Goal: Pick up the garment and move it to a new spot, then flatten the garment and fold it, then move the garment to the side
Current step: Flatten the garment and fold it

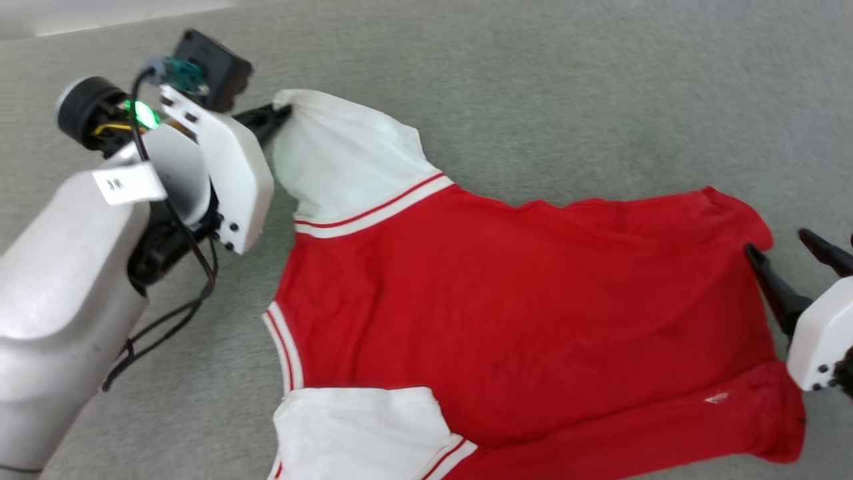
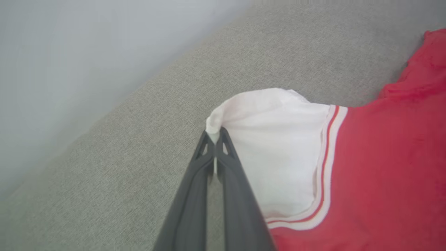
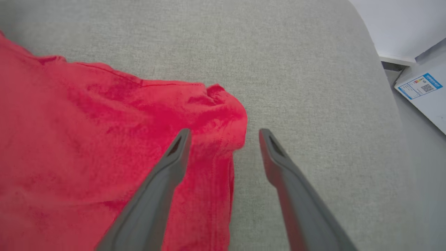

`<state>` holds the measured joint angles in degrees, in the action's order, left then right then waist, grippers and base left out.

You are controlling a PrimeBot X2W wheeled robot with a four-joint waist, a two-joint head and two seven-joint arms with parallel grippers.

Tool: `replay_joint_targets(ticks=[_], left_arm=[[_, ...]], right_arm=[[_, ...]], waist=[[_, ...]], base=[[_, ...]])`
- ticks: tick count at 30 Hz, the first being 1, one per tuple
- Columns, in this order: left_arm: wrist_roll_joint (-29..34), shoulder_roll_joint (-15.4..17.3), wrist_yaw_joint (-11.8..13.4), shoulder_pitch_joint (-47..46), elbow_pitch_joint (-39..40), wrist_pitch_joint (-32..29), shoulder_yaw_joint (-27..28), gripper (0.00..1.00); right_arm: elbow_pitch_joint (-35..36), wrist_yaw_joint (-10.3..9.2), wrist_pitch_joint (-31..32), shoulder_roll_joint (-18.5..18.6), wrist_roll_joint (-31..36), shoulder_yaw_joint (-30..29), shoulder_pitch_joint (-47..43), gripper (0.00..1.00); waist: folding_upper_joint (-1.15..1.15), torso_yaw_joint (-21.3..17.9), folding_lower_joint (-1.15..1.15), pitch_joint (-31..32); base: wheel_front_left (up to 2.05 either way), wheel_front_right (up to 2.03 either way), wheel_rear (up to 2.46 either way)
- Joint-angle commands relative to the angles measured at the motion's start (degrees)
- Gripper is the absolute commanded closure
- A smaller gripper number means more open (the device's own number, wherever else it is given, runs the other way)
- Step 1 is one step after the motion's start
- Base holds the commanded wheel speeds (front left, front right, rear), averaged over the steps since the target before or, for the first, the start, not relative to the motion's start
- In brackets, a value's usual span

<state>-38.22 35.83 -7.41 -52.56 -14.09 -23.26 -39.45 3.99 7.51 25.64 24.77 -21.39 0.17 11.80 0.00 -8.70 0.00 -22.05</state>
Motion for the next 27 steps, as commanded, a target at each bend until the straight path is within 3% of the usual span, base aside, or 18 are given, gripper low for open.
replay_joint_targets(ticks=[1, 9, 15, 27], left_arm=[[0.0, 0.4, 0.0, 1.0, 1.2, 0.9, -0.2, 1.00], [0.1, 0.9, 0.9, 4.5, 13.0, 4.5, -0.7, 1.00], [0.7, 1.4, 2.5, 7.3, 22.0, 4.8, -1.4, 1.00], [1.5, 1.3, 4.5, 9.9, 30.1, 5.4, -2.6, 1.00]], right_arm=[[0.4, -0.04, 2.1, 1.6, -0.4, 0.2, 0.4, 0.00], [-1.0, -0.04, 14.5, 9.9, -2.8, 1.9, 6.1, 0.00], [-6.9, -0.04, 20.8, 12.9, -2.5, 3.6, 10.6, 0.00], [-16.8, 0.04, 24.0, 12.7, -3.0, 9.2, 9.9, 0.00]], waist=[[0.00, 2.6, 0.00, 1.4], [0.00, 8.0, 0.00, 1.4], [0.00, 11.3, 0.00, -0.1], [0.00, 15.7, 0.00, -2.5]], base=[[0.00, 0.00, 0.00], [0.00, 0.00, 0.00], [0.00, 0.00, 0.00], [0.00, 0.00, 0.00]])
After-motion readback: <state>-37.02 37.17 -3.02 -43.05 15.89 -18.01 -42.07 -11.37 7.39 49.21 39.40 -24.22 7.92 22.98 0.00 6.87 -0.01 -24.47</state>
